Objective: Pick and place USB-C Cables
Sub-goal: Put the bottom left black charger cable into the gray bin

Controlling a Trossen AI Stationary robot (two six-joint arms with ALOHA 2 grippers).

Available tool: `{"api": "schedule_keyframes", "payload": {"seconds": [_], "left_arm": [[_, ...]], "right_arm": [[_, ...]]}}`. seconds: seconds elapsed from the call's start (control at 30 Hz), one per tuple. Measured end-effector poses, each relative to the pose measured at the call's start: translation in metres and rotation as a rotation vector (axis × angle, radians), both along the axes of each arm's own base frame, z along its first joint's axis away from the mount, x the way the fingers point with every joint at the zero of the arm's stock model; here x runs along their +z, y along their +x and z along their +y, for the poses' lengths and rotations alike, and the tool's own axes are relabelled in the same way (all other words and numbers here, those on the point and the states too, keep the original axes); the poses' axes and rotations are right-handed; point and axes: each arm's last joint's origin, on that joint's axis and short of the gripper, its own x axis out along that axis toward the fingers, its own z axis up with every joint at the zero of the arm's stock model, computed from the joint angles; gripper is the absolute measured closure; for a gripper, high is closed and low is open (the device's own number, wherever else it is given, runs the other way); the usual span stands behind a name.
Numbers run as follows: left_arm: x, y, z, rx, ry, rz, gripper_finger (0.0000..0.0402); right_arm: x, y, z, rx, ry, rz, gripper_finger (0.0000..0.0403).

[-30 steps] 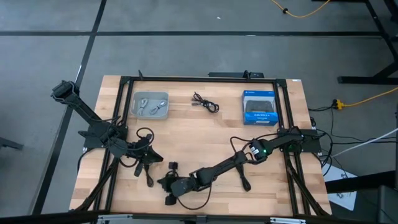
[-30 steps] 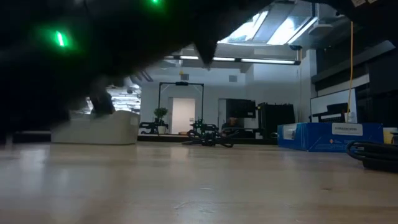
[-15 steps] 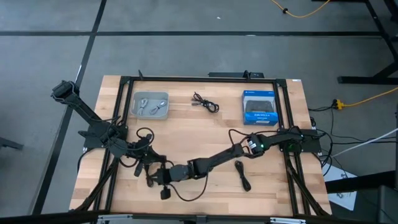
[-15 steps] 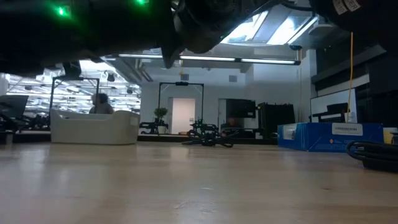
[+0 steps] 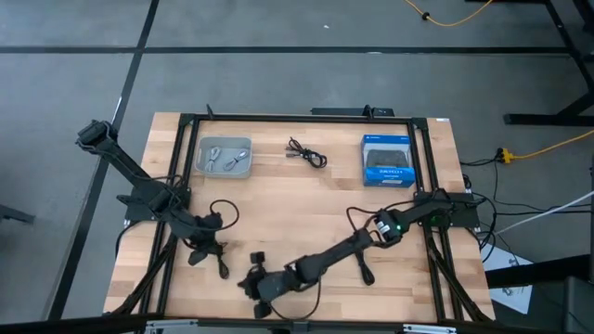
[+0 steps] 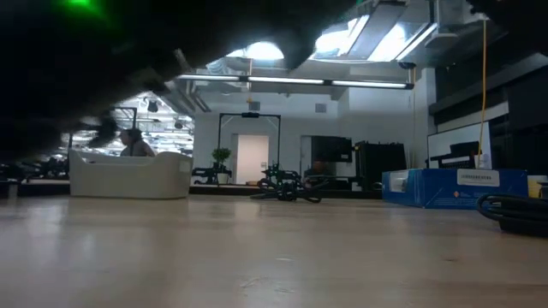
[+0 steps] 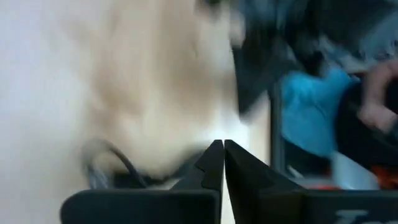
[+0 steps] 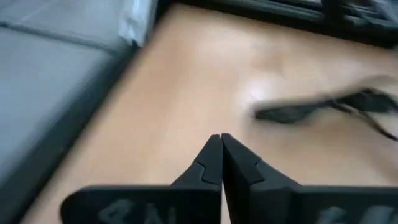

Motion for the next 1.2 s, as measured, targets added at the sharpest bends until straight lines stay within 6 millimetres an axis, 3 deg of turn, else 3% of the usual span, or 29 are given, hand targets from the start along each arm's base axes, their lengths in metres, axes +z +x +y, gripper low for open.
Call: {"api": "schedule_keyframes", "payload": {"seconds": [0.13, 0.27, 0.53, 0.73, 0.9, 0.97, 1.1, 1.2], "left_arm": [[0.003, -0.005, -0.003, -0.042, -0.151, 0.214, 0.0400], [0.012, -0.010, -0.003, -0.034, -0.209, 0.422, 0.0401], [-0.023, -0.006, -0.006, 0.111, -0.056, 0.679, 0.0401], [-0.049, 0.024, -0.021, 0.065, -0.087, 0.679, 0.0401], [-0.062, 0.056, -0.020, 0.032, -0.038, 0.684, 0.0401], [-0.060, 0.073, -0.018, 0.000, -0.013, 0.653, 0.0401], [-0.042, 0.120, -0.009, 0.027, 0.122, 0.427, 0.0401], [-0.027, 0.140, 0.000, -0.026, 0.227, 0.389, 0.0401]], "right_arm": [[0.019, -0.013, 0.002, -0.175, -0.168, 0.041, 0.0403], [0.028, -0.019, -0.002, -0.235, -0.212, 0.076, 0.0403], [0.051, -0.034, -0.028, -0.433, -0.312, 0.200, 0.0403], [0.081, -0.056, -0.042, -0.556, -0.382, 0.262, 0.0403], [0.088, -0.065, -0.047, -0.592, -0.389, 0.303, 0.0403], [0.088, -0.067, -0.047, -0.592, -0.397, 0.312, 0.0403], [0.088, -0.067, -0.047, -0.593, -0.367, 0.320, 0.0403], [0.089, -0.070, -0.046, -0.600, -0.366, 0.332, 0.0403]]}}
